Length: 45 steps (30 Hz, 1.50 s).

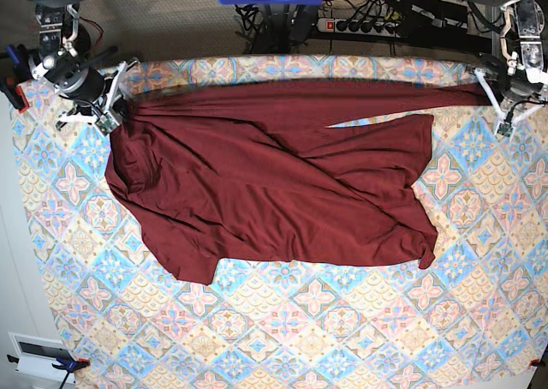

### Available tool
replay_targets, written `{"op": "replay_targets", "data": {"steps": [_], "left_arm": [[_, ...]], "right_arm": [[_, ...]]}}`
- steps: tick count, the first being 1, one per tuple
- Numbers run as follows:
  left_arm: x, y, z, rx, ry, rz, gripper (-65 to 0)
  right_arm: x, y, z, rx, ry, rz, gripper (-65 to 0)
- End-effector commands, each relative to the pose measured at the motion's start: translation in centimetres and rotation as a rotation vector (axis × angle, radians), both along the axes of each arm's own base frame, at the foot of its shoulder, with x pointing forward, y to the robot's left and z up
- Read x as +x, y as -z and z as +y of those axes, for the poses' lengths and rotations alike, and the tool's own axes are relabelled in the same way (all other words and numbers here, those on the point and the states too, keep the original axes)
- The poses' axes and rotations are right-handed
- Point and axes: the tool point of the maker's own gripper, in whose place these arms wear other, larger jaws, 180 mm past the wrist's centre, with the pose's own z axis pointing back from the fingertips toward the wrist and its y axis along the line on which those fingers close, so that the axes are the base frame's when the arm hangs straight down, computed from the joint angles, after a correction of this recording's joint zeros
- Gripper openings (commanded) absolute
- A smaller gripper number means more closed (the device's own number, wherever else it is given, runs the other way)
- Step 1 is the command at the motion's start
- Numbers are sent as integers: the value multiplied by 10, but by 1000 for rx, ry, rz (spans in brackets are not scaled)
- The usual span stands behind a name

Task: Layout the t-shirt on the table in an organized manner, then fold the t-shirt properly
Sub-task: 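Hold the shirt with both grippers and stretch it flat between them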

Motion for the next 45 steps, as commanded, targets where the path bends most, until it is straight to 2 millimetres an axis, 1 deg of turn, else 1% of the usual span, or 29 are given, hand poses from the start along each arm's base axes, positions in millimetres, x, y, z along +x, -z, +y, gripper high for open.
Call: {"op": "replay_targets", "data": {"steps": [1,2,4,7,9,10,13,16,19,21,24,26,29,34,36,37,41,43,45], "left_arm": [[7,-13,9,46,15,-21,-650],[8,-15,11,54,21,-19,-650],[12,-23,18,82,40,-18,-650],[15,-28,20,103,111,12,-650],[13,-32,25,120,137,28,-650],[8,-32,28,128,136,42,-650],[5,-35,34,146,136,54,-650],[4,-34,34,147,138,57,-650],[3,-33,33,145,138,61,-650],[1,-32,34,146,137,68,-648],[2,-33,34,143,135,67,-648],[2,-33,34,140,133,63,-639],[2,-32,32,131,131,57,-590],[-4,-20,16,46,119,60,-529],[-19,-12,11,7,119,97,-496],[-23,-11,10,-3,120,105,-477],[-14,-16,7,-30,125,74,-409],[-1,-24,6,-60,102,16,-396],[12,-28,-2,-121,71,-58,-395]], "right_arm": [[3,-10,-2,-12,-10,-28,-650],[-3,-8,-1,-13,-13,-14,-650],[-21,1,0,-12,-15,35,-650],[-40,10,0,-11,-14,88,-650],[-44,12,0,-10,-13,99,-650],[-44,12,0,-10,-13,99,-650],[-43,13,0,-9,-13,98,-650],[-46,16,0,-12,-12,113,-650],[-52,20,-6,-47,1,158,-649],[-46,19,-8,-61,5,154,-642],[-33,13,-9,-64,11,121,-600],[-30,11,-11,-67,16,112,-568],[-29,10,-11,-68,17,108,-532],[-28,9,-12,-69,18,104,-526],[-22,7,-12,-67,19,88,-526],[-19,5,-11,-66,19,79,-526],[-11,0,-11,-64,18,52,-526],[-4,-3,-9,-61,15,36,-526],[2,-5,-8,-61,13,22,-526]]}}
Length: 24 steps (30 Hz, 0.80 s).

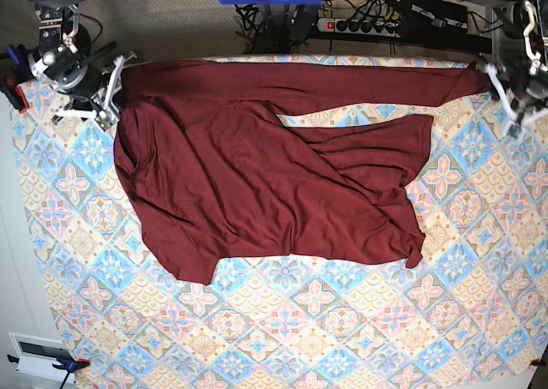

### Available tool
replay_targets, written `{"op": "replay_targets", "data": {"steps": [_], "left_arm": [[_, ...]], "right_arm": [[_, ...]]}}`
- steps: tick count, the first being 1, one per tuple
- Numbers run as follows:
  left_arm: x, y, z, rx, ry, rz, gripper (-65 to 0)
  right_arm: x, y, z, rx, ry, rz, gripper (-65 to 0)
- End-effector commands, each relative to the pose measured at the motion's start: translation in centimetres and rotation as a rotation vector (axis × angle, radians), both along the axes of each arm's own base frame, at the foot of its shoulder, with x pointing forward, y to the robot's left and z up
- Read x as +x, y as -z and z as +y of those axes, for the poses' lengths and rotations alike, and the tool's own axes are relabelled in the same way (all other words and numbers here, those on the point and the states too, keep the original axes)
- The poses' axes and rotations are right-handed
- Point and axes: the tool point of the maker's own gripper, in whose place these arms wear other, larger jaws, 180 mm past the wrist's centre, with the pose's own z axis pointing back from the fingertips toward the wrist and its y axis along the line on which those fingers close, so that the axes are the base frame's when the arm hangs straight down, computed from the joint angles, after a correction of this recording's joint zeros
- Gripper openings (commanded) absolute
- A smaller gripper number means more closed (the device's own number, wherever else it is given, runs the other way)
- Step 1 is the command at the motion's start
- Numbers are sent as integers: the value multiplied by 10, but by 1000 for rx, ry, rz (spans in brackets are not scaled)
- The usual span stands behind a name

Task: Layout the t-shirt on the table in an organized manner, then fold the t-shirt properly
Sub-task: 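Hold the shirt with both grippers and stretch it flat between them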

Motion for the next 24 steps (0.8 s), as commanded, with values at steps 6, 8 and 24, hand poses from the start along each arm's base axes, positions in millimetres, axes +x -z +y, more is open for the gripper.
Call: {"op": "replay_targets", "data": {"steps": [6,8,24], "left_arm": [[49,-16,-25,-130,-76,-202,-395],[67,-11,-50,-184,-51,-229,-395],[92,85,-131,-306,-57,-38,-395]], "right_arm": [[24,-14,19,41,-31,-77,-527],[22,-10,29,61,-45,-68,-527],[34,-13,49,88,-92,-89,-526]]}}
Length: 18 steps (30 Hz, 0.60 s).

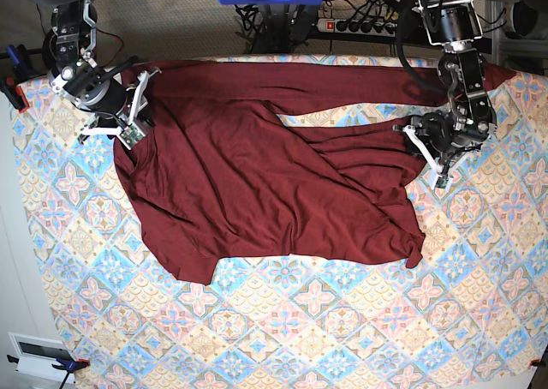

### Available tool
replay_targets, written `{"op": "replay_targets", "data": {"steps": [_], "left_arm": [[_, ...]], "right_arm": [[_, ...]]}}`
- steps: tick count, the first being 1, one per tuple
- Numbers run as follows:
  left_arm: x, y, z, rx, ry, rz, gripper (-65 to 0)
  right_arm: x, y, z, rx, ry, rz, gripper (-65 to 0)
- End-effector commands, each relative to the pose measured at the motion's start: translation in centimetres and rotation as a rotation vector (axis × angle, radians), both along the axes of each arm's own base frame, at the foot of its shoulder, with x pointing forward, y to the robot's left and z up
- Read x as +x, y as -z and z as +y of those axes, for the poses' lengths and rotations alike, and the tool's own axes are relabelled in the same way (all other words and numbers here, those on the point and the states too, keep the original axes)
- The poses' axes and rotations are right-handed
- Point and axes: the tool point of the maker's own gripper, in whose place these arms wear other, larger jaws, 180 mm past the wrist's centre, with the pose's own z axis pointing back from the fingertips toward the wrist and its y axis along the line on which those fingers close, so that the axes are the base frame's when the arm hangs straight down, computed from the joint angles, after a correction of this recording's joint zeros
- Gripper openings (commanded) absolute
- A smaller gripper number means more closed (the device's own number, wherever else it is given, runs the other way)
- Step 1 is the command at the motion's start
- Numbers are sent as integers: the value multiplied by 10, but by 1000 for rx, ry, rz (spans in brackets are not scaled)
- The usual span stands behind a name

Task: Layout the t-shirt on the table in an organized manner, then fold the t-shirt properly
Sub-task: 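Hold the shirt with both grippers and stretch it flat between them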

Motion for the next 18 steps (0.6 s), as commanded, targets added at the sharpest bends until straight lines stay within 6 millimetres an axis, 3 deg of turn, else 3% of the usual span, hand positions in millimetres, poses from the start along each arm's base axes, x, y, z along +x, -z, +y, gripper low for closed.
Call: {"op": "replay_targets", "data": {"steps": [1,4,8,15,18], "left_arm": [[-5,3,2,6,0,31,-396],[-10,8,3,7,-3,51,-424],[-18,12,11,14,-19,65,-635],[-26,-6,71,111,-74,63,-650],[-27,-18,96,155,-100,51,-650]], "right_arm": [[7,-10,-2,-1,-6,-37,-526],[6,-9,0,1,-10,-35,-526],[6,-9,0,2,-9,-34,-526],[9,-13,3,3,-18,-46,-526],[5,-8,16,19,-52,-28,-526]]}}
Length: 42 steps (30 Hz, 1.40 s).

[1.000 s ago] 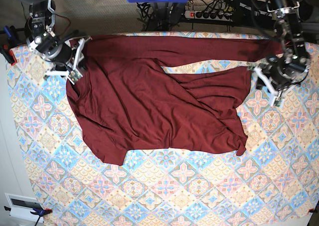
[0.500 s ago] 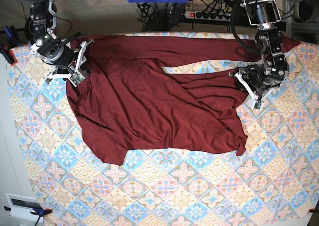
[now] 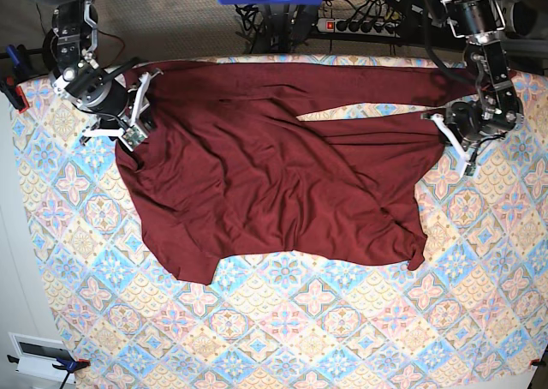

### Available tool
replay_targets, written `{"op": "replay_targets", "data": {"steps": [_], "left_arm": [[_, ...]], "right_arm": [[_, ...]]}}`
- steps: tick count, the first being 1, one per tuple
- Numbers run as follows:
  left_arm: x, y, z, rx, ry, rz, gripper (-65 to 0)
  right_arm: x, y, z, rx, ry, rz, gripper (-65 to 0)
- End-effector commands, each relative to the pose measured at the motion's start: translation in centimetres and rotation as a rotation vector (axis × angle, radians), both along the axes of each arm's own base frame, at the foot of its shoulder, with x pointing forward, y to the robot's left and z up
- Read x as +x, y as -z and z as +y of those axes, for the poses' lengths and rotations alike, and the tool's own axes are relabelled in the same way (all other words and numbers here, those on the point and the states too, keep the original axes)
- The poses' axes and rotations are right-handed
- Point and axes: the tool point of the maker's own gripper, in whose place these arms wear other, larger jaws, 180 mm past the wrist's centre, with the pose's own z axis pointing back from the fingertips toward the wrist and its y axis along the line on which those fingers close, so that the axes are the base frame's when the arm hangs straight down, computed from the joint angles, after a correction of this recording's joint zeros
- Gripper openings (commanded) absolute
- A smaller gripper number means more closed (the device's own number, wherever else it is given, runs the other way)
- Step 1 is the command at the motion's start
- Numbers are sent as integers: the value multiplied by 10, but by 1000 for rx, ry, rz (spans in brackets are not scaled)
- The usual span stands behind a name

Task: Layout the t-shirt on the table in an organized manner, then fold the t-shirt properly
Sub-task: 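Hold the shirt with both grippers and stretch it flat between them, then regrasp the shirt shoulder with the right gripper and pull it outward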

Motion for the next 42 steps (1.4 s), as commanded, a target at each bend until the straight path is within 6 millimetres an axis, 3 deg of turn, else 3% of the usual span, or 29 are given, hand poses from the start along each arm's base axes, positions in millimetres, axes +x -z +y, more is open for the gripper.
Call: {"op": "replay_targets", "data": {"steps": [1,5,9,17,22,27,32,42], "left_arm": [[-5,-13,33,84,-41,8,-650],[-7,-41,61,98,-103,-59,-650],[-11,-57,61,109,-67,-93,-650],[-14,-52,53,91,-69,-90,-650],[-22,-47,53,91,-68,-70,-650],[-23,-46,53,92,-68,-65,-650],[-23,-46,53,92,-68,-65,-650],[-22,-46,52,89,-69,-68,-650]], "right_arm": [[5,-10,6,16,-25,-35,-526],[10,-11,22,34,-66,-43,-526],[24,-18,38,50,-111,-76,-526],[61,-44,81,108,-196,-177,-523],[93,-44,84,105,-146,-170,-457],[88,-30,90,105,-161,-123,-444],[69,-14,100,110,-192,-69,-441],[54,-1,108,121,-209,-21,-442]]}}
